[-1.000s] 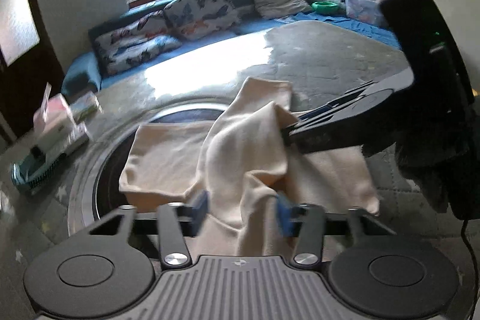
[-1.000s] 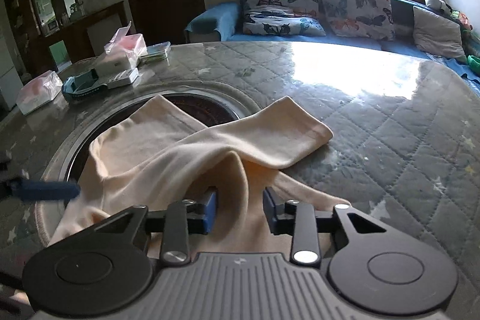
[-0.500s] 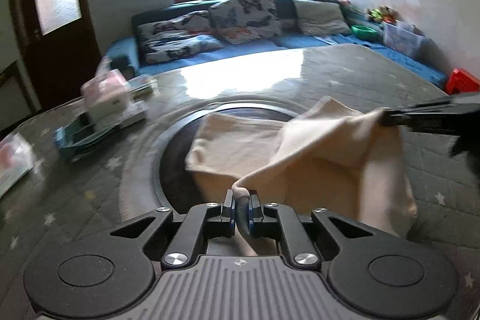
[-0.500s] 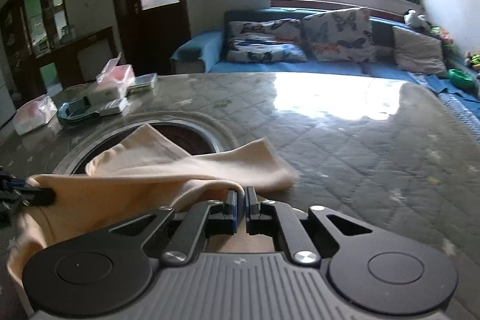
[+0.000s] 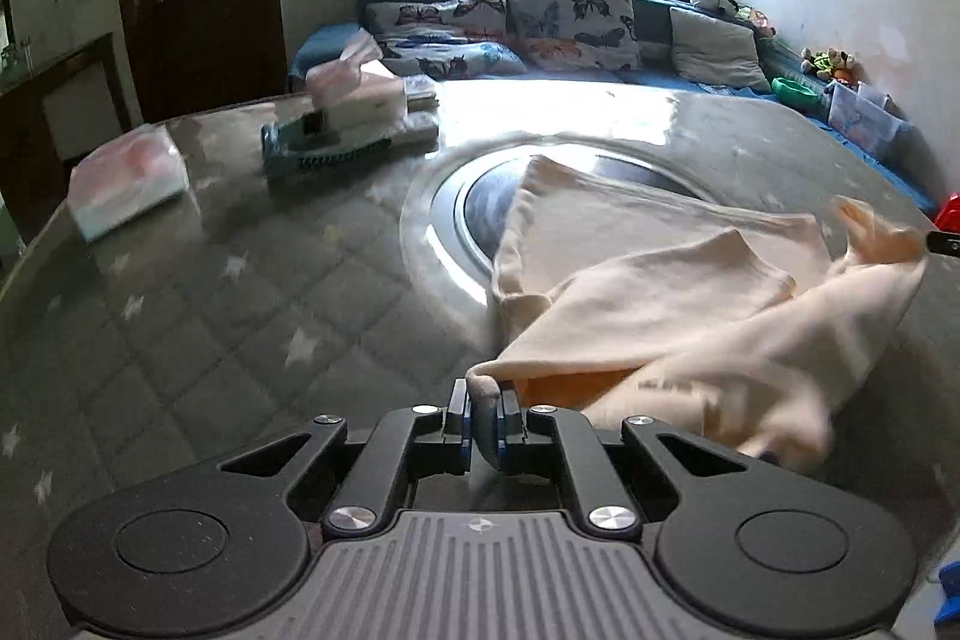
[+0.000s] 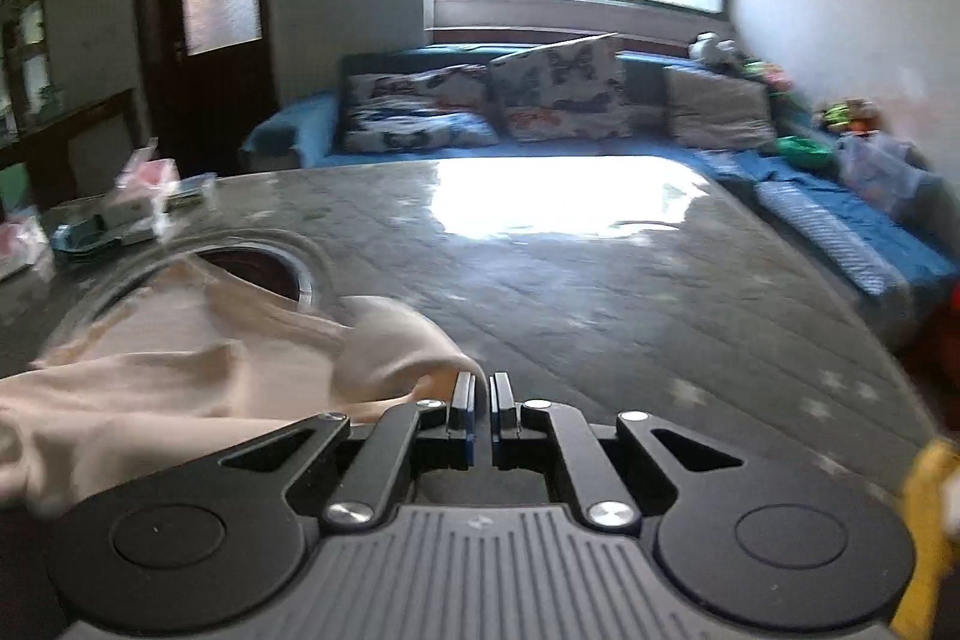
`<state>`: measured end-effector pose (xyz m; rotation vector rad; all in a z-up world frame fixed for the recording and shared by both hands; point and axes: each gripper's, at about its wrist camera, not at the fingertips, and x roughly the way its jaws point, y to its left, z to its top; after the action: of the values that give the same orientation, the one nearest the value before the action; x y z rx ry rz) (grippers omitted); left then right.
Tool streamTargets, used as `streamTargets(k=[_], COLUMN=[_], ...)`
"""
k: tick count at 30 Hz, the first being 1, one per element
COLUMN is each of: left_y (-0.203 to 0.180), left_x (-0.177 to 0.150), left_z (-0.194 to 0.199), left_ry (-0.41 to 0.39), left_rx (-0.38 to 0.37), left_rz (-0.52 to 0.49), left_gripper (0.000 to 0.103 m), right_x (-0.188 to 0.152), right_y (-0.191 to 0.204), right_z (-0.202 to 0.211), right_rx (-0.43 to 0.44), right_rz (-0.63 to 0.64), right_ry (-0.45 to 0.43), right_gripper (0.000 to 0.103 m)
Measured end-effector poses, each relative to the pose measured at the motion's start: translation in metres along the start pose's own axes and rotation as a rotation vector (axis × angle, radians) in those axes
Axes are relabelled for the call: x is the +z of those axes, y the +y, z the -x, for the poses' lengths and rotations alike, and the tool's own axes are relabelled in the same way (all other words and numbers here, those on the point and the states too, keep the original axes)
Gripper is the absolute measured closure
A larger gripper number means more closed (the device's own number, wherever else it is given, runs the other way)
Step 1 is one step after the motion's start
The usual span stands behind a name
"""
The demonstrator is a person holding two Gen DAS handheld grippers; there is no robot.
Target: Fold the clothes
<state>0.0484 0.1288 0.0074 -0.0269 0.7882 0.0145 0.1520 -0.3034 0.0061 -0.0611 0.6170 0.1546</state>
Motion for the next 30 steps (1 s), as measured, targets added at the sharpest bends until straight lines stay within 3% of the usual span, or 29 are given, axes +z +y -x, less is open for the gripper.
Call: streamTargets(k=[3,8,10,11,13,15,17,30], left_y=[0.000,-0.002,-0.003,-0.004,-0.006,-0.011,-0.020,-0.120], left_x=[-0.016,-0.020,-0.016,-0.014,-0.007,0.001,0.009,0.041], left_z=[0.002,0.009,0.013,0.016,0.020,0.023,0.023,-0.058], left_ry=[0.034,0.024,-0.001,-0.017,-0.046,-0.073,-0.091,-0.031], left_rx=[0.005,0.011,0.012,0.013,0.005,-0.010,-0.036,-0.204], left_rz=[-0.029,-0.057,-0.068,-0.074,-0.083,-0.098,-0.123,-0.319], left_gripper=[0.092,0.083,0.068,0.066,0.065,0.065,0.065,0.066], right_x=[-0.014,-0.026,-0.024,-0.023,-0.021,-0.019,-0.018,-0.024], right_y=[-0.014,-0.017,-0.013,-0.010,-0.006,-0.003,0.000,-0.003], right_z=[0.006,0.009,0.006,0.004,-0.005,-0.016,-0.027,-0.043], right_rx=[-0.043,-0.018,0.005,0.011,0.022,0.021,0.011,0.007], right_rz=[-0.018,0.006,0.026,0.033,0.037,0.033,0.035,0.020], right_ry=[0.043,0.089,0.089,0.086,0.090,0.097,0.106,0.136], right_gripper=[0.099,0.096,0.095,0.091,0.088,0.074,0.067,0.061])
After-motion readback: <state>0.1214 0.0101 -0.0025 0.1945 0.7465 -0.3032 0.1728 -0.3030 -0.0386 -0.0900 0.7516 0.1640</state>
